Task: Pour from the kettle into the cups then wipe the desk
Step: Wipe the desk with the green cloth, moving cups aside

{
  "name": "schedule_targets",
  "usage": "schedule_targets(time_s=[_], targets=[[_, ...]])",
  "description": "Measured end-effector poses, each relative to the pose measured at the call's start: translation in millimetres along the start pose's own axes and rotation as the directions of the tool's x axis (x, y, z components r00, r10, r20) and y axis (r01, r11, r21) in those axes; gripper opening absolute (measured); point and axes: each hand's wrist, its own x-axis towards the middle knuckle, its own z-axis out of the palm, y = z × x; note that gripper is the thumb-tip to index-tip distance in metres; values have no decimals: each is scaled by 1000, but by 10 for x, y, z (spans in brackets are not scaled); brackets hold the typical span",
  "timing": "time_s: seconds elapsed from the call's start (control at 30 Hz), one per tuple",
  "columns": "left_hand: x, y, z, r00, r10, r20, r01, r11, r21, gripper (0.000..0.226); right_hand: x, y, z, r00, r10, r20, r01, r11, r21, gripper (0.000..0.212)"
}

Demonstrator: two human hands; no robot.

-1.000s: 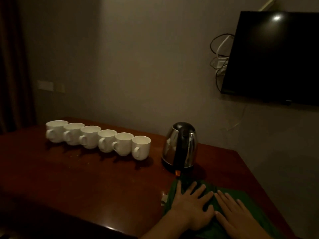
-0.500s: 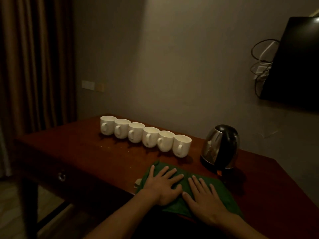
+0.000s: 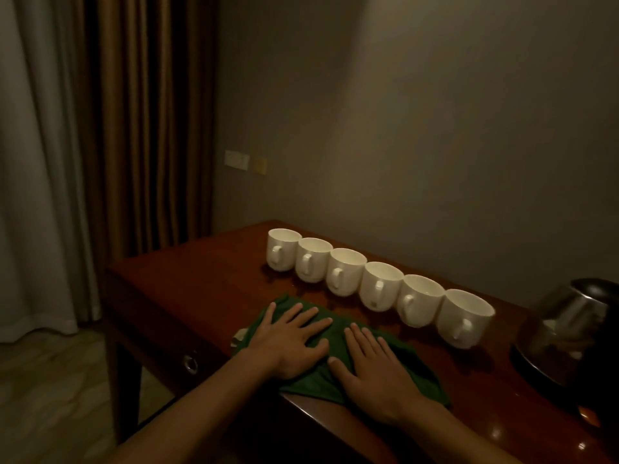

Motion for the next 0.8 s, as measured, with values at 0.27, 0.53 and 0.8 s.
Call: schedule_targets(time_s=[0.27,0.53,0.8], targets=[[176,-963,-178,992,-129,-10,129,992,10,60,930,-543,68,992,-127,16,127,992,17,110],[212,-1822,-315,980,-198,-22,199,980,15,58,1642,-1120,174,971,-233,57,234,972,-12,81],[455,-2574,-443,965,-262,-12,262,965,24,58,2256,-1667,270,972,-229,46,229,973,-3,80]])
